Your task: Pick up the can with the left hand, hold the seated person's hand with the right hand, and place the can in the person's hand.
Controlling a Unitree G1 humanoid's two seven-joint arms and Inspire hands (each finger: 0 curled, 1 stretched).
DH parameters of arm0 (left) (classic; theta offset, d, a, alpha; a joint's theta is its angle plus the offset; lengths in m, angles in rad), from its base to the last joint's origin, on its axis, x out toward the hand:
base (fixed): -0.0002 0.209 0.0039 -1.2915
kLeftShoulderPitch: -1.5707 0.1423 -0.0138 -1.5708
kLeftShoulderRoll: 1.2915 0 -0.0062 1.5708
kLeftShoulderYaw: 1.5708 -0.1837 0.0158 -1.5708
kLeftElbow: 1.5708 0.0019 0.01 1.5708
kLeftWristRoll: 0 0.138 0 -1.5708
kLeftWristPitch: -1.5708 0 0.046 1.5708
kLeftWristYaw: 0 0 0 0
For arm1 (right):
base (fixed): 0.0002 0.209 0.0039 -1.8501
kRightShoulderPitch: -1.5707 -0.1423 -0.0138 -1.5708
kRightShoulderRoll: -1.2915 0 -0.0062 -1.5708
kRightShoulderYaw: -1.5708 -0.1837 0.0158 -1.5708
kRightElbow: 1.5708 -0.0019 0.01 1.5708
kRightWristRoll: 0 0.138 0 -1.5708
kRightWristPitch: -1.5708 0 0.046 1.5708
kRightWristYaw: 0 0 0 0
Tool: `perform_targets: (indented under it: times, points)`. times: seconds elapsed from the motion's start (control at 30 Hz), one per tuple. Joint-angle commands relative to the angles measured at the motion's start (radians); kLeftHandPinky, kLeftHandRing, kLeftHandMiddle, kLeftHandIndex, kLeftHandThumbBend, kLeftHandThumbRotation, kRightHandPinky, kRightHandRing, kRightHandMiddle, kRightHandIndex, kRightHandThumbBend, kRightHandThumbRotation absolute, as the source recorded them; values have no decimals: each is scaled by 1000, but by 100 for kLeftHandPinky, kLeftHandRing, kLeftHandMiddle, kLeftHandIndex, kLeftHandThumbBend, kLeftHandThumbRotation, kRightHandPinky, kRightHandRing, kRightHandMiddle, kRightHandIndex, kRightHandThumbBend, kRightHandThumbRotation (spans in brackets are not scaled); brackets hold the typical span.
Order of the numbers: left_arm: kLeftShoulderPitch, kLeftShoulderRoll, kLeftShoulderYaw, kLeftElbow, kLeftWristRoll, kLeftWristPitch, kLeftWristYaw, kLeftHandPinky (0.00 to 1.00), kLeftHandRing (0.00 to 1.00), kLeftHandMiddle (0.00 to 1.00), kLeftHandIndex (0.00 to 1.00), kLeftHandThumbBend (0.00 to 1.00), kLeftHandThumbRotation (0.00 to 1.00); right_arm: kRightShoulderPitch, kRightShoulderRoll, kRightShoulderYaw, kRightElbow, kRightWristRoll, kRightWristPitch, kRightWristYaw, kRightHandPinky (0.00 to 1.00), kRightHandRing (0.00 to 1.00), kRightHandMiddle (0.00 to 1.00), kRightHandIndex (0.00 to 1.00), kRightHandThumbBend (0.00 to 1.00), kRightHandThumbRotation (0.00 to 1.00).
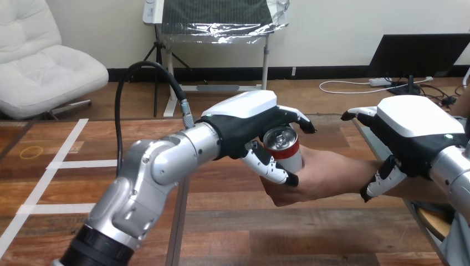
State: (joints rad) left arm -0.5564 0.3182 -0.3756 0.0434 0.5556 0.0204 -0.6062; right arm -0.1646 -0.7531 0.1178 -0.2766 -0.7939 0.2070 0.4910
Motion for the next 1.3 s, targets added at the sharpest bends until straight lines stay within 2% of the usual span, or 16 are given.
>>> perform_targets:
  times: [0.0,0.83,1.27]
  points:
    - [-65,3,4,-24,-23,8,-22,73,82,84,84,71,24,-47,-11,-51,-47,-4,2,-19,81,89,90,88,83,0]
    - [-67,30,2,-16,-20,-9,-14,65,77,80,81,68,23,-43,-18,-55,-49,-5,0,-16,79,87,89,86,85,0]
    - [-70,40,7,-25,-20,-2,-21,66,78,81,81,67,22,-43,-18,-54,-49,-7,0,-13,78,86,88,85,85,0]
